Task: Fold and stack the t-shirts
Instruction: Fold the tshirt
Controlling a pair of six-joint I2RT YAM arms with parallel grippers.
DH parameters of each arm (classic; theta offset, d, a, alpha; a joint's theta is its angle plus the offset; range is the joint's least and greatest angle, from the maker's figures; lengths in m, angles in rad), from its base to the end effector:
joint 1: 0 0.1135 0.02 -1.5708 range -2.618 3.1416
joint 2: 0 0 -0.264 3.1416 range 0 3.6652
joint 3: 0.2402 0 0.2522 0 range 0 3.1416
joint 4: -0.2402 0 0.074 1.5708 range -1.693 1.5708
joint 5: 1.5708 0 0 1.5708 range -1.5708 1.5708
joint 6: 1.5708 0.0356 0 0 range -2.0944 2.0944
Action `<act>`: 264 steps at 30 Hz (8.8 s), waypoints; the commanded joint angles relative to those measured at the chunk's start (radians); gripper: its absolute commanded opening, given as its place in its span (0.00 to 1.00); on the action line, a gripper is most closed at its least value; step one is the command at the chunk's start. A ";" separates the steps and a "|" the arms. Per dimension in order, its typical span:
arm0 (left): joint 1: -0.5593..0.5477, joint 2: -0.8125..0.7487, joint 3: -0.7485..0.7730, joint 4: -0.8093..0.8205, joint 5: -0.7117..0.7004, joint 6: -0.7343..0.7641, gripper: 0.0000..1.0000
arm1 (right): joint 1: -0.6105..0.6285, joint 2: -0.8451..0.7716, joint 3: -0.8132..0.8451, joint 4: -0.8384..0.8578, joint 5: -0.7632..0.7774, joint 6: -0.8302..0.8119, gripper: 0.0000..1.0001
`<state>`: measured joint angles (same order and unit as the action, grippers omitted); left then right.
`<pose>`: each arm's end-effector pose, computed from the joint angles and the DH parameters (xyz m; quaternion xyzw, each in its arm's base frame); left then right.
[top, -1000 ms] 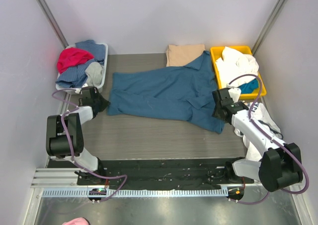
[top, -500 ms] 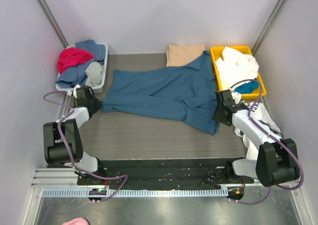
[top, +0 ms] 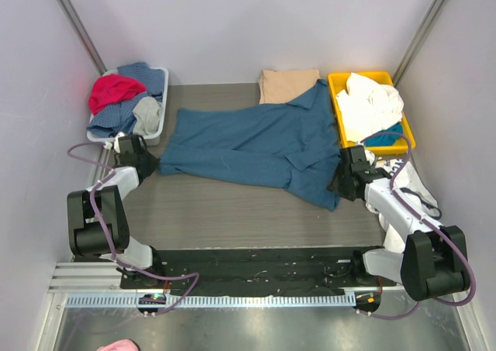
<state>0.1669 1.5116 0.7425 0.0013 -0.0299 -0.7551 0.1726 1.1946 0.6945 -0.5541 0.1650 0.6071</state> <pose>0.2966 0.0510 0.1737 -0.4146 0.8217 -0.1001 0.3780 0.2184 0.0321 0.1993 0.2282 0.9363 0.0231 0.2657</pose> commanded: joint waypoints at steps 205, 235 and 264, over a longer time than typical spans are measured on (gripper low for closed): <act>0.013 -0.801 -0.129 -0.574 -0.064 0.020 1.00 | -0.004 0.137 -0.062 0.387 -0.369 0.148 0.76; 0.013 -0.820 -0.126 -0.598 -0.076 0.026 1.00 | 0.056 0.301 0.109 0.488 -0.393 0.191 0.75; 0.014 -0.749 -0.127 -0.482 0.085 0.045 1.00 | 0.070 0.146 0.165 0.217 -0.333 -0.035 0.76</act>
<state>0.1772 0.7319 0.5854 -0.5610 -0.0189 -0.7277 0.2317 1.4147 0.8803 -0.2012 -0.2729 0.6491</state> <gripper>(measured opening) 0.996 0.757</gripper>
